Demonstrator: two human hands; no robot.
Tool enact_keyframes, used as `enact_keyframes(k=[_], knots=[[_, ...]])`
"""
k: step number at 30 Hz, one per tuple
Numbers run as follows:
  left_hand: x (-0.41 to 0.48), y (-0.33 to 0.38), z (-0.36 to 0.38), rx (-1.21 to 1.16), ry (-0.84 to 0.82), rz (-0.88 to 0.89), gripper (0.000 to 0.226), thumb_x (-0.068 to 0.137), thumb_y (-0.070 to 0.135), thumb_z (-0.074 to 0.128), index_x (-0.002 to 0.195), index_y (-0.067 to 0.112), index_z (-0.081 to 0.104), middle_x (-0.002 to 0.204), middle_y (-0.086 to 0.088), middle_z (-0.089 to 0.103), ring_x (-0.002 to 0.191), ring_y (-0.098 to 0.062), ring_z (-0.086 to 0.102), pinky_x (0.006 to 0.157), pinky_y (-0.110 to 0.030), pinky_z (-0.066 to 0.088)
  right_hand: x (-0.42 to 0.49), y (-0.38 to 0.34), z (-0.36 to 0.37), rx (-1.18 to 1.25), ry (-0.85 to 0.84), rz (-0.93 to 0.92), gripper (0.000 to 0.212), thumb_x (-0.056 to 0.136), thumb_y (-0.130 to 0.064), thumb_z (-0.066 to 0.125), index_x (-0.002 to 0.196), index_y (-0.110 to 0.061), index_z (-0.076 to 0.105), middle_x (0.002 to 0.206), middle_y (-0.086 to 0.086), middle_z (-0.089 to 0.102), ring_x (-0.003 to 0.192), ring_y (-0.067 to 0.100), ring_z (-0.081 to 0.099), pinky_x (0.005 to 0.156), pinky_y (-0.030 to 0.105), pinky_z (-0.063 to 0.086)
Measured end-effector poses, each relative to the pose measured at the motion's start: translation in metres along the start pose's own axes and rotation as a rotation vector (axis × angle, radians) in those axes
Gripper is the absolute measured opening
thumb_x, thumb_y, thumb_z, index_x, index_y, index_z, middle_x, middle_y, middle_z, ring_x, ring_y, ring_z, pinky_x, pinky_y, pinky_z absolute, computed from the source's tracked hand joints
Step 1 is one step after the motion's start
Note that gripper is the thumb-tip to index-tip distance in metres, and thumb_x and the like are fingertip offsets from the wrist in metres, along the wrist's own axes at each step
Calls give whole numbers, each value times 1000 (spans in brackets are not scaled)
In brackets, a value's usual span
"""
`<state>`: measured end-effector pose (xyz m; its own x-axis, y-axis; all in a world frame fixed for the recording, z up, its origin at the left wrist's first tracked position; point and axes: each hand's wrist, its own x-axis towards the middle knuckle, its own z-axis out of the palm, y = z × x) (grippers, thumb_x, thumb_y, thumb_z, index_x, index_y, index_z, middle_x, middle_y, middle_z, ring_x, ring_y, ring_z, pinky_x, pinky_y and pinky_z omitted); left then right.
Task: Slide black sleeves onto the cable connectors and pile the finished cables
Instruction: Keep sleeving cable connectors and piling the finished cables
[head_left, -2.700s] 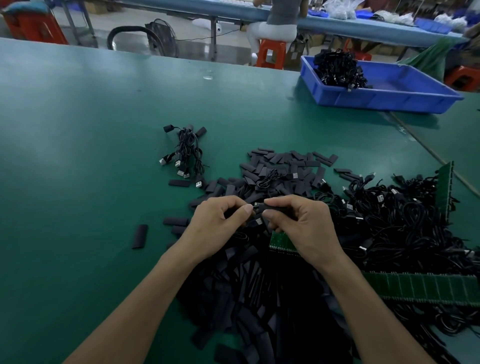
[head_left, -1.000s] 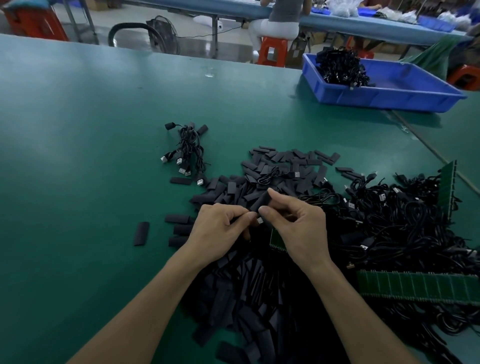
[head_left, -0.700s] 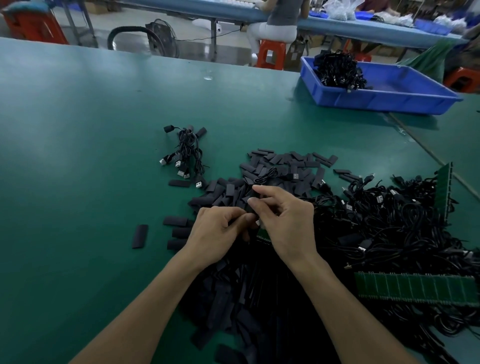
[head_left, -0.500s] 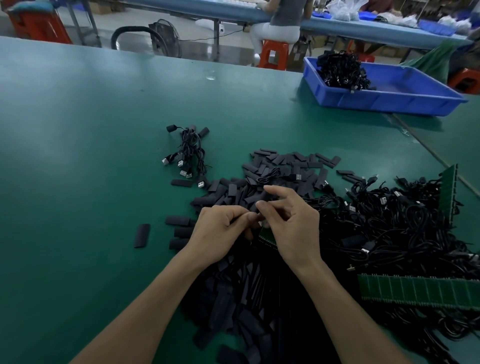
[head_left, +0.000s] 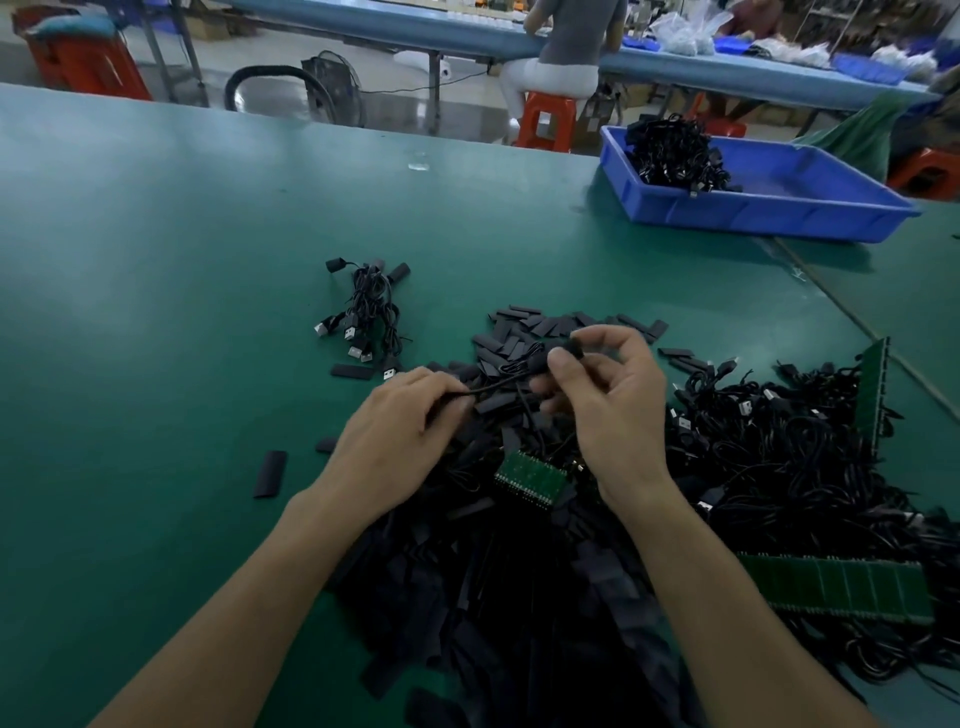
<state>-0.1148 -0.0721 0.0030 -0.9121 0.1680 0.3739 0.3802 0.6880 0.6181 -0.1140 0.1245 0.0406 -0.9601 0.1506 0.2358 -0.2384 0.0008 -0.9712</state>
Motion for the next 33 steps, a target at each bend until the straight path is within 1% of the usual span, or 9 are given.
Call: enact_keyframes(k=[5,8,13,15,17,21,24,28,33], knots=[[32,3,-12,-209,154,-196,30,105,26,47,79,32,61,49,10,48,45,-28,48,47,-41,42,7,-3,-15,-435,-103,-44,26,95,-29,67,119,-32,56,84,-9,75,84,1,70,75,15,54],[71,-7,-18,-388,346,-430,37,106,25,42,77,27,64,57,-2,51,55,-20,45,67,-48,54,-6,-2,-21,-679,-378,-49,35,91,-36,71,124,-25,63,93,-21,67,88,-10,63,76,4,46],[127,-33,-28,-217,392,-573,40,107,23,35,78,11,59,86,-11,61,92,-33,57,80,-43,46,-25,1,-26,-1079,-707,-132,47,87,-51,70,129,-33,60,129,-13,56,121,10,46,107,34,37],[141,-42,-32,-96,320,-580,37,107,21,35,81,3,54,89,-19,56,98,-46,53,79,-48,41,-28,-1,-27,-1106,-705,-167,48,88,-49,67,133,-33,57,133,-12,50,125,11,41,109,33,33],[149,-50,-35,9,186,-615,36,107,24,38,120,-7,52,124,-30,54,118,-44,50,92,-46,41,-31,0,-28,-1123,-687,-173,47,90,-44,64,134,-31,56,132,-11,46,125,11,40,107,28,34],[140,-50,-38,214,-22,-560,59,102,31,50,153,7,31,156,-25,29,145,-38,28,117,-46,26,-30,2,-28,-1096,-648,-125,40,94,-40,61,131,-26,59,126,-11,49,118,10,47,97,21,38],[117,-28,-31,171,66,-299,35,99,19,56,132,11,62,139,-14,54,131,-28,47,114,-42,35,-26,0,-31,-1013,-598,-122,33,98,-39,55,127,-25,65,124,-11,60,114,9,54,98,27,45],[70,22,-10,-286,-68,-29,8,95,24,66,96,26,74,88,13,73,79,2,65,79,-18,54,-17,2,-33,-855,-409,-214,21,104,-30,51,111,-23,69,101,-11,70,92,5,62,82,28,51],[41,41,25,-635,-273,-32,14,87,33,75,93,22,69,82,0,71,75,-8,62,70,-27,51,-5,7,-34,-499,-190,-124,11,98,-18,61,92,-26,66,84,-19,67,82,-1,62,71,10,45]])
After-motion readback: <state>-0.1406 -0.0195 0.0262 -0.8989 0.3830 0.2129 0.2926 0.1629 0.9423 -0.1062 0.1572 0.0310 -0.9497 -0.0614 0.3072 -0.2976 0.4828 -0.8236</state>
